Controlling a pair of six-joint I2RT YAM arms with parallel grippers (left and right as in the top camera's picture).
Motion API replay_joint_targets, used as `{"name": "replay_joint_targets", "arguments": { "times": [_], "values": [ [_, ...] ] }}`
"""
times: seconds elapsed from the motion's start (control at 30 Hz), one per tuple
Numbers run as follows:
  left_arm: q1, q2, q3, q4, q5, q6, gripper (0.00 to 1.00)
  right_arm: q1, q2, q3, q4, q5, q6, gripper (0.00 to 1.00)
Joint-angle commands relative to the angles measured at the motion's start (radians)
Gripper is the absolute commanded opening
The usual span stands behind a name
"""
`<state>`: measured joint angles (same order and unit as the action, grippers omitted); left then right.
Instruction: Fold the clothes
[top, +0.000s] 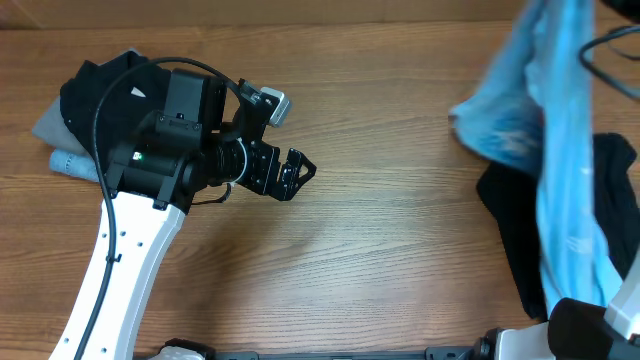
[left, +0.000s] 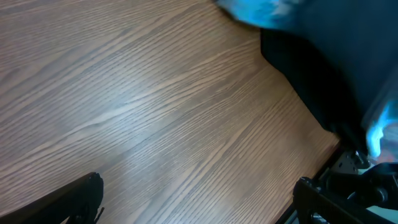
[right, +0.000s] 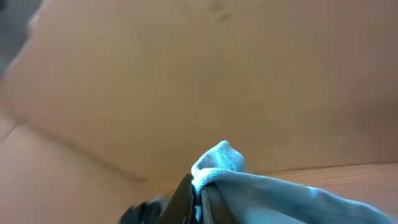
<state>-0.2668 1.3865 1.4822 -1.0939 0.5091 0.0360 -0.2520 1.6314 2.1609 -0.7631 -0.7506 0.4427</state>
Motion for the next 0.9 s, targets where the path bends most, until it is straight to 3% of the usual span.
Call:
{"name": "replay_joint_targets", "arguments": {
  "times": [0.0,0.17,0.33,0.47,0.53,0.67,0.87],
  "values": [
    [-0.002,-0.001,0.027,-0.002,0.004,0.01,1.0,0.138,-0.011,0.024,-0.031,-0.019,0.001,0.04],
    [0.016,-0.004,0.05,-0.029,-0.014,0.009,1.0,0.348,0.021,0.018,-0.138,0.138,-0.041,0.04],
    [0.106,-0.007,0.197,-0.138,-0.048,0.009,1.0,0.533,0.056,0.018,-0.289,0.27,-0.051,0.05],
    [0.173,-0.007,0.329,-0.188,-0.047,0.009,1.0,0.636,0.069,0.018,-0.371,0.331,-0.051,0.24],
    [0.179,-0.007,0.373,-0.19,-0.048,0.009,1.0,0.642,0.055,0.019,-0.376,0.381,-0.05,0.36],
    [0.167,-0.002,0.376,-0.206,-0.045,0.009,1.0,0.558,0.011,0.031,-0.375,0.429,-0.047,0.49],
    [0.072,0.055,0.337,-0.213,-0.048,0.01,1.0,0.359,-0.065,0.04,-0.393,0.428,-0.046,0.56]
  ]
}}
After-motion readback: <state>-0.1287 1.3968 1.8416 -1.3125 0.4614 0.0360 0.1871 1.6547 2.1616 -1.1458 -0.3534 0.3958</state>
